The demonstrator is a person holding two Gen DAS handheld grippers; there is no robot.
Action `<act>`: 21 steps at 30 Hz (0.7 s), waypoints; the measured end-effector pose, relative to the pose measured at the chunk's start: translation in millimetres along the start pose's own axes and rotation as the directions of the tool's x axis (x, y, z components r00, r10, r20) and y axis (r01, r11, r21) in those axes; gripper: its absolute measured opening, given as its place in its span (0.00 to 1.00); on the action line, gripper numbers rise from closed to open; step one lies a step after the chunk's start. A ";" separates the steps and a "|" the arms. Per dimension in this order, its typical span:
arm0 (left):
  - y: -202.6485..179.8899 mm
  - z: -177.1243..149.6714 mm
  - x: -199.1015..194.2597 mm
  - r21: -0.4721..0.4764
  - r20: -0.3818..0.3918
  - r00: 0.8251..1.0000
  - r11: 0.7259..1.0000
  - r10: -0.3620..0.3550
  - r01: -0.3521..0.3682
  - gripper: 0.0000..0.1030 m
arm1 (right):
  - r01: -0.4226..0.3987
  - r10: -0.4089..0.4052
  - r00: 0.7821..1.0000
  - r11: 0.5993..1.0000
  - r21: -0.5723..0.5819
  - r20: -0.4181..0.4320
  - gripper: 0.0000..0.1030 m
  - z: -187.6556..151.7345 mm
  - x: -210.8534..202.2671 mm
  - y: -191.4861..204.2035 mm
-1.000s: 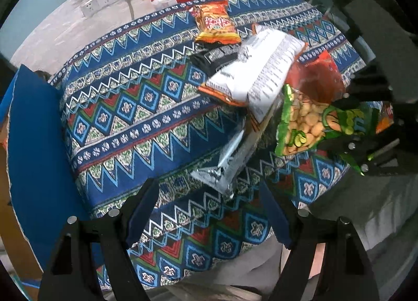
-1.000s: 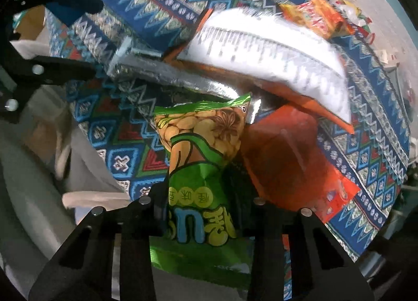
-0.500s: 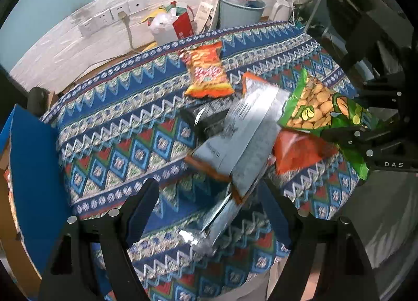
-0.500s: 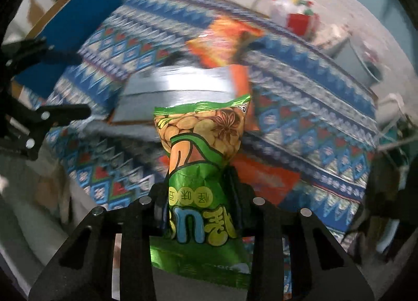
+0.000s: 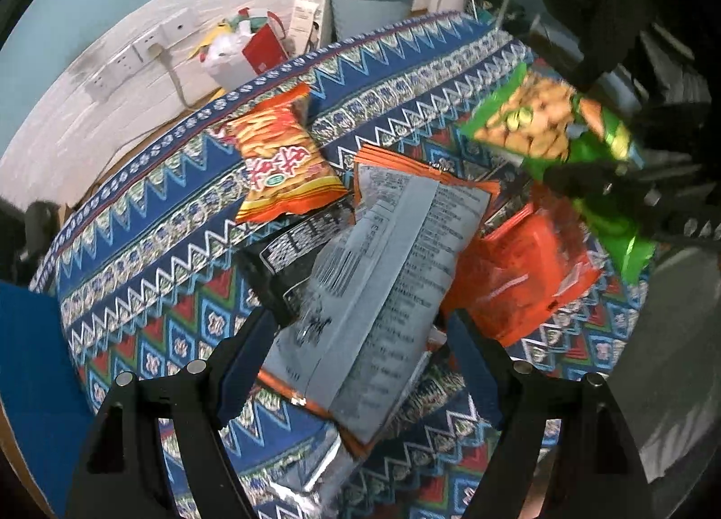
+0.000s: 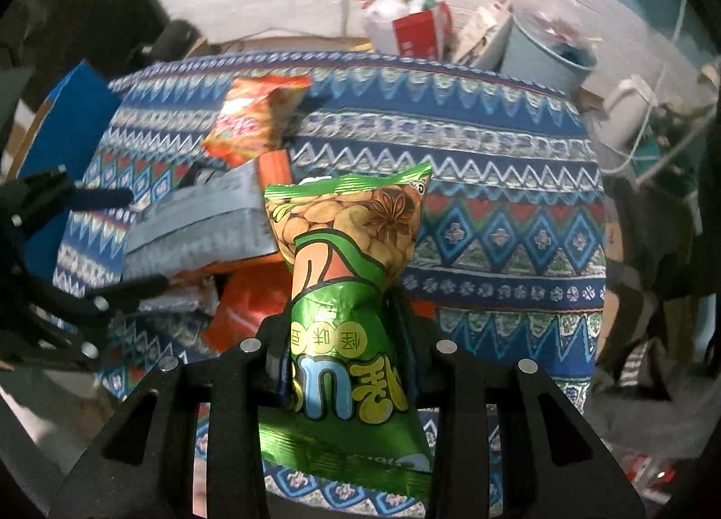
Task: Organize snacks
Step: 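Grasp the green peanut bag with the right tool while the left tool grasps the white chip bag, then lift and carry both held bags over the cardboard box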
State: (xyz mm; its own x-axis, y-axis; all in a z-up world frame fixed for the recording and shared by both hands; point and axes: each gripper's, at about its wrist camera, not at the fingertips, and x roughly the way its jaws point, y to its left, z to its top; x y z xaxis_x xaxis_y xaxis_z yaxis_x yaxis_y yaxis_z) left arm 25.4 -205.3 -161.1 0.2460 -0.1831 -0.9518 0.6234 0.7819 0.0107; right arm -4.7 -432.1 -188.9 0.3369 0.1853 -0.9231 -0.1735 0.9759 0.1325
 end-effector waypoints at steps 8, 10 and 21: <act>0.7 7.7 24.4 -0.012 -0.043 0.999 1.000 -0.014 0.014 0.78 | -0.010 0.009 1.000 0.999 0.044 0.005 0.33 2.5 8.8 -12.6; 3.4 8.8 25.4 -0.032 -0.040 0.999 0.999 -0.032 0.031 0.66 | -0.007 0.007 1.000 0.999 0.047 0.006 0.33 4.2 11.6 -14.1; 12.5 2.8 15.5 -0.085 -0.011 1.000 0.996 -0.021 0.020 0.35 | 0.008 -0.009 0.999 1.000 0.030 0.039 0.33 14.8 13.1 -8.5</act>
State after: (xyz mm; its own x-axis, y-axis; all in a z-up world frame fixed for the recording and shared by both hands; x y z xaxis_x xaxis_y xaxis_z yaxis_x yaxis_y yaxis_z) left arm 39.1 -200.1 -174.8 0.2248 -0.1927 -0.9551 0.5629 0.8258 -0.0342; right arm 15.0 -436.2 -196.8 0.3741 0.1811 -0.9095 -0.1430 0.9803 0.1364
